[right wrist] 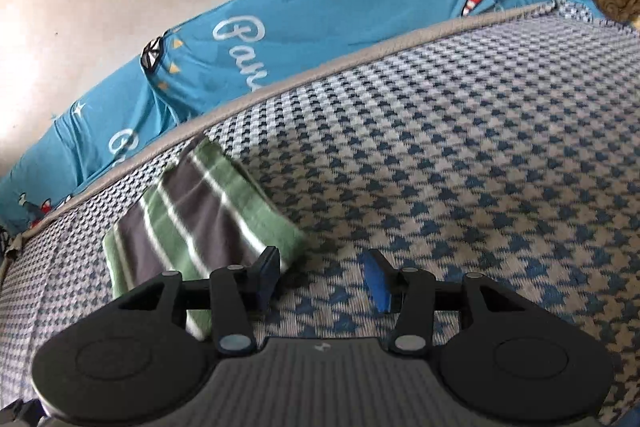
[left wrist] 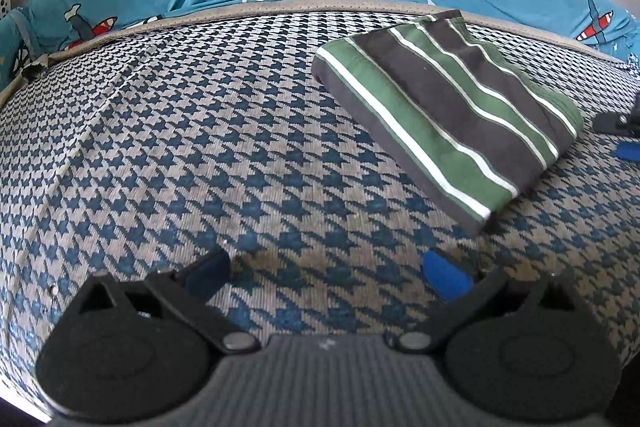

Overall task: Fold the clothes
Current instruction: 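Lift both grippers away from the folded striped shirt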

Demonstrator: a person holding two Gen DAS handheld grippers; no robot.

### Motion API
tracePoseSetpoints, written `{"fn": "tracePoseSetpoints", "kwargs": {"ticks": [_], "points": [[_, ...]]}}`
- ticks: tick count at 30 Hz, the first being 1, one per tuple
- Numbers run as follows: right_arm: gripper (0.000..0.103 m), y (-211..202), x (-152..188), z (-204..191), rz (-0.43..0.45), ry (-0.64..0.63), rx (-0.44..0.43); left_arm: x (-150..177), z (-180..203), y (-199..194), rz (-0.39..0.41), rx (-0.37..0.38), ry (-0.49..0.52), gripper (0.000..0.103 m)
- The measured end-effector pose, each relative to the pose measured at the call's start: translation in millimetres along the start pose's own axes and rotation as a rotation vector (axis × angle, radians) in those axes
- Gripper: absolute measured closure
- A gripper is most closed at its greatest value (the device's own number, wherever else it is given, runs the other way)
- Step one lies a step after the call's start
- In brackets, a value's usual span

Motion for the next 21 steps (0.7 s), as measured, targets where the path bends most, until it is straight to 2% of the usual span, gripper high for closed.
{"fn": "tracePoseSetpoints", "kwargs": {"ticks": [5,10,17,21], "points": [[0.058,14.5,1.2,-11.9,0.010,-0.024,0.012,1.9,2.2,-3.8,0.004,0.000,0.001,0.000],[0.058,30.1,5.3,-15.1,-0.002,-0.046,0.072,1.4,4.6,-3.8,0.005,-0.003,-0.001,0.000],[0.058,38.7,15.2,-15.9,0.007,-0.163,0.170,0.8,1.8,-2.2,0.014,-0.001,0.003,0.000],[0.057,39.8,16.9,-16.5,0.007,-0.175,0.175,0.8,3.0,-2.8,0.018,-0.002,0.004,0.000]]}}
Point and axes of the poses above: each gripper's, at about its wrist camera, not at the fingertips, and y roughly the way its jaws point, z to its right, x to its underside, the point moved 5 cm from there along y, roughly the way its jaws point, and after that the axes turned 5 degrees about z, right-handed, at the moved point
